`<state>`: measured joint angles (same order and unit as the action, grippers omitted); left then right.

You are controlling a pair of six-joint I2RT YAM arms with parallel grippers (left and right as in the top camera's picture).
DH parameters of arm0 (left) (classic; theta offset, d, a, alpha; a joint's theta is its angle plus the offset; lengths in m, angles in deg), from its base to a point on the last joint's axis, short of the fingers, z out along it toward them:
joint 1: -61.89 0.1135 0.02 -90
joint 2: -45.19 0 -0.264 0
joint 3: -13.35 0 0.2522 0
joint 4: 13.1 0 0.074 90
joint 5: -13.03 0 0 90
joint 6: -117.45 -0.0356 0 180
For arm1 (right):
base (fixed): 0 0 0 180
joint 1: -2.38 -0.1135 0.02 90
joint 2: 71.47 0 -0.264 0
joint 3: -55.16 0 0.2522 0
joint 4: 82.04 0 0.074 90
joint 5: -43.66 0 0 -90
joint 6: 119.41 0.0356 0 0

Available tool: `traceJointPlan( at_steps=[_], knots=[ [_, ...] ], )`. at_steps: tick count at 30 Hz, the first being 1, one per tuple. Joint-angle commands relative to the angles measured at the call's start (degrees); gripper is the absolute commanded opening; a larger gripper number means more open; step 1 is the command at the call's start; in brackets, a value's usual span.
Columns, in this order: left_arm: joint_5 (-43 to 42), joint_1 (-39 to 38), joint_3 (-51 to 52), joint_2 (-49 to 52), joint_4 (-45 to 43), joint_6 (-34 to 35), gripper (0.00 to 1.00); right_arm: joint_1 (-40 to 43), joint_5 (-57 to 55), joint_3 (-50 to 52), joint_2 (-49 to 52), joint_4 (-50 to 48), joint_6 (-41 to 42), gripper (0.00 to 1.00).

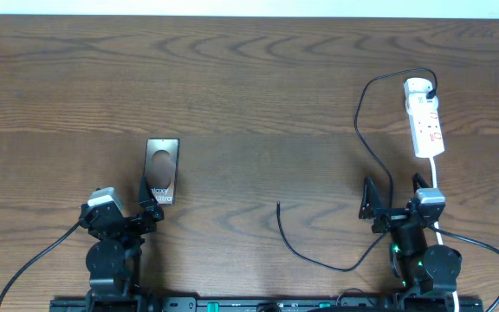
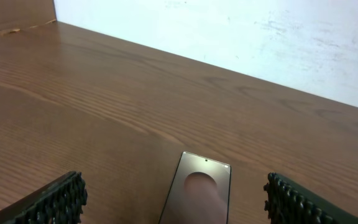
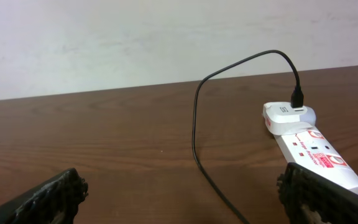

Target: Plug charger to phone and switch on socket

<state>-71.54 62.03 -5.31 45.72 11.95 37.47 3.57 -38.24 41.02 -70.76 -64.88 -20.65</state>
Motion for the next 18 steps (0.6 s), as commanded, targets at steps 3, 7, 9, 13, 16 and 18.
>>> traceJointPlan(
  at_steps=[3,7,9,13,16,18],
  knots=[
    [-0.5,-0.33,1.05,-0.31,1.46,-1.22,0.9,-0.48,-0.07,0.07,-0.22,0.26,0.22,0.99],
    [-0.5,-0.33,1.05,-0.31,1.46,-1.22,0.9,-0.48,-0.07,0.07,-0.22,0.26,0.22,0.99],
    [-0.5,-0.33,1.05,-0.31,1.46,-1.22,0.9,-0.48,-0.07,0.07,-0.22,0.26,0.22,0.99],
    [-0.5,-0.33,1.05,-0.31,1.46,-1.22,0.9,-0.48,-0.07,0.07,-0.22,0.26,0.22,0.99],
    [-0.5,-0.33,1.05,-0.31,1.46,-1.22,0.9,-0.48,-0.07,0.07,-0.22,0.26,0.22,0.99],
    [-0.5,-0.33,1.05,-0.31,1.46,-1.22,0.9,-0.48,-0.07,0.07,-0.22,0.26,0.22,0.99]
  ],
)
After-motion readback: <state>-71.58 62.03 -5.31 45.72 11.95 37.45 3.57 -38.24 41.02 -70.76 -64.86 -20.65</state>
